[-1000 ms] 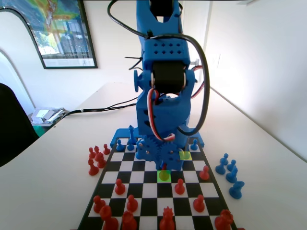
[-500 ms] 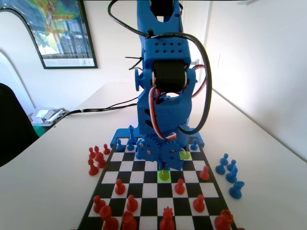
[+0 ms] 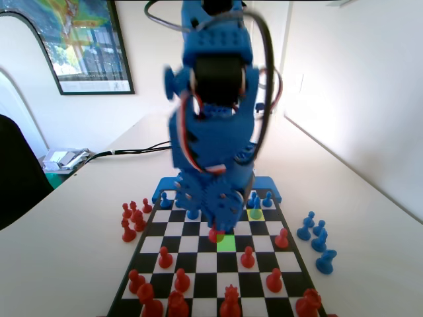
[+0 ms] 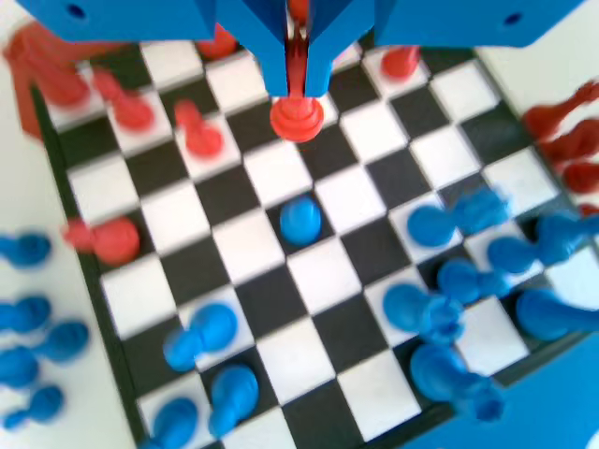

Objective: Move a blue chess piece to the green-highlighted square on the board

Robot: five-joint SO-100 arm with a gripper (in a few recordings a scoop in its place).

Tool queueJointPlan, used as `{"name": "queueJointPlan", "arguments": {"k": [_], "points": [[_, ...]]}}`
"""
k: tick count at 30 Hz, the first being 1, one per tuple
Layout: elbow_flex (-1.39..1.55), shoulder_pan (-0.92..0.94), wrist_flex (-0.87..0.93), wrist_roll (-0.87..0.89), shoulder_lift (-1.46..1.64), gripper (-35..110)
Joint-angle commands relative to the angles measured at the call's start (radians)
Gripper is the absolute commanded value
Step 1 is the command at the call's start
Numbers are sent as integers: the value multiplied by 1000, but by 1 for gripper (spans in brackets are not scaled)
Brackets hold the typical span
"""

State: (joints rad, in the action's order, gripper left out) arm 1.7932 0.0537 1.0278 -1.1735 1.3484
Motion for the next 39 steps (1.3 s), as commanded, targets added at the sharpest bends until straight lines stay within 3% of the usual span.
{"name": "queueJointPlan", "arguments": {"k": [1,21,39], "points": [[-146,80,83,-6,135,1],[-377,580,264,-101,98,1],[-247,723,17,-156,-146,1]]}}
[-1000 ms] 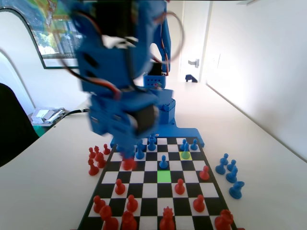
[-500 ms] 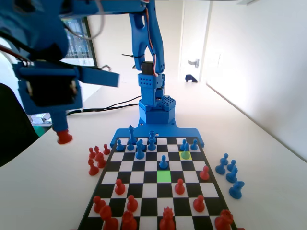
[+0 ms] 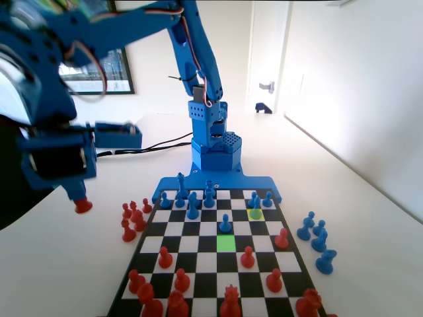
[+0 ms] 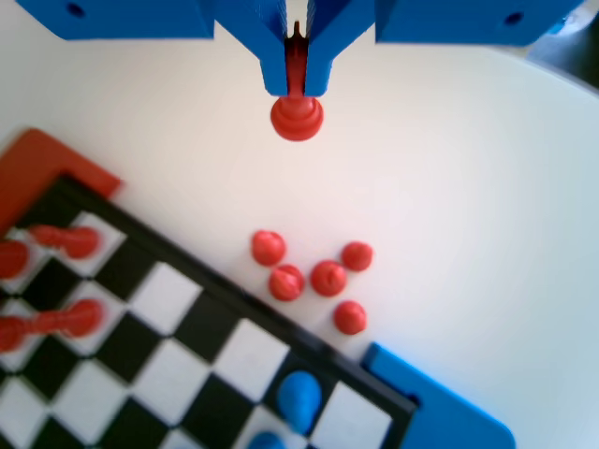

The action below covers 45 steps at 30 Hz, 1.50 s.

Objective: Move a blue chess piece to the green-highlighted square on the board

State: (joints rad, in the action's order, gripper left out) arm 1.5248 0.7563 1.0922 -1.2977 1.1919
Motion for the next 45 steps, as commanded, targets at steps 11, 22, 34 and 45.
{"name": "queueJointPlan", "arguments": {"k": [11,22,34,45], "points": [[265,11,-293,-130,-17,1],[387,6,-420,-178,-17,1],[371,-2,-420,-176,-17,12],[296,-3,-314,-201,23,11]]}}
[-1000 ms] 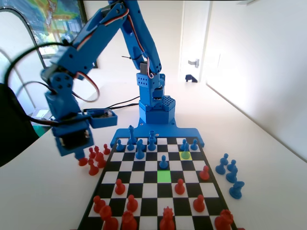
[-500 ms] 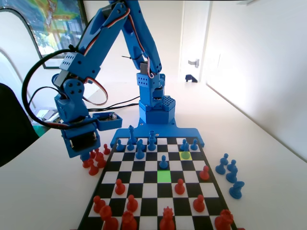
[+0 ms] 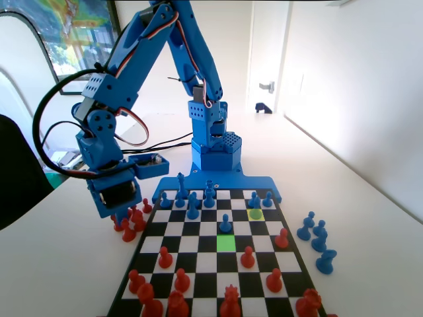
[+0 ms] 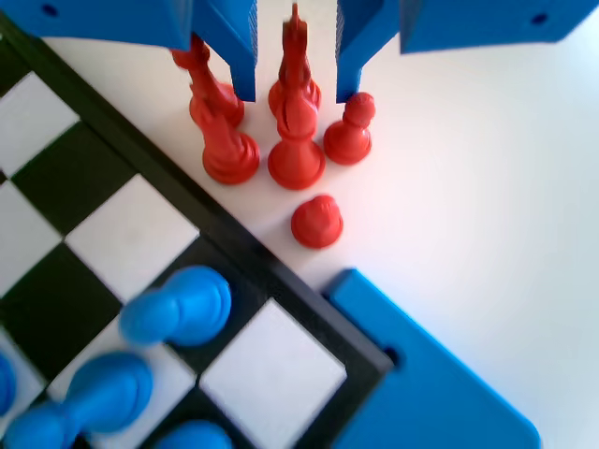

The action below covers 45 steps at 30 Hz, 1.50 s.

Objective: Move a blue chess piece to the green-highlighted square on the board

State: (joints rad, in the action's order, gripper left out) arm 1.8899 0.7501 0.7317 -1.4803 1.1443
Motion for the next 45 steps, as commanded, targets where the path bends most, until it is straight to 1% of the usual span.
{"name": "queueJointPlan", "arguments": {"k": [1,9,15,20,31,45], "points": [[-84,3,75,-21,78,11],[-259,-11,342,-28,158,11],[-376,-55,494,-29,222,10],[-399,-137,575,-23,299,9],[-275,-357,577,72,485,8],[-12,-650,472,304,655,8]]}}
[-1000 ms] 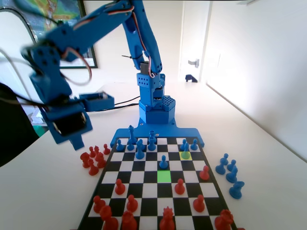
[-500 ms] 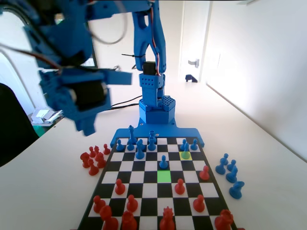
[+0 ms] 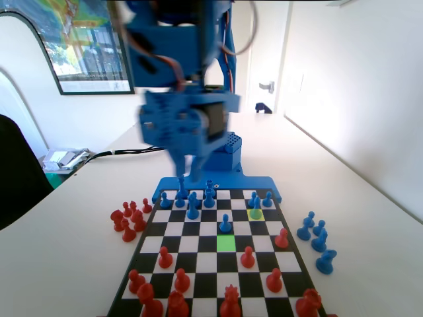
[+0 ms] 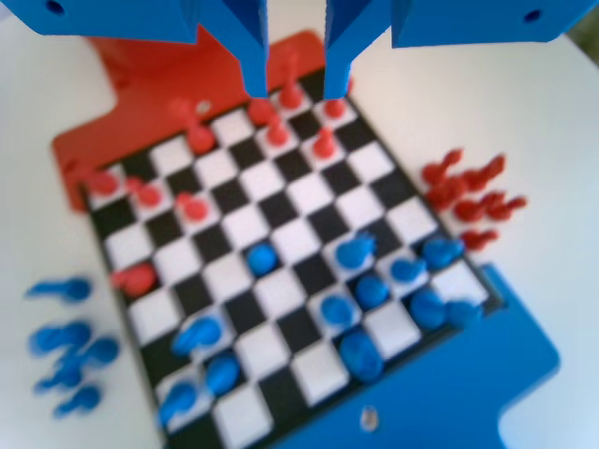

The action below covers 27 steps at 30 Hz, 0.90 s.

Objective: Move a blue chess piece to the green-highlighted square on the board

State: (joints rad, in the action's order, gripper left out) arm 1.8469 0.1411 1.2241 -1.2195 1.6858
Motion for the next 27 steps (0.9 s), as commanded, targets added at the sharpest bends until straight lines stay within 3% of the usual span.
{"name": "queueJointPlan", "arguments": {"k": [1,14,27], "points": [[46,-57,-31,63,120,9],[198,-239,-158,259,135,8],[347,-402,-273,344,144,8]]}}
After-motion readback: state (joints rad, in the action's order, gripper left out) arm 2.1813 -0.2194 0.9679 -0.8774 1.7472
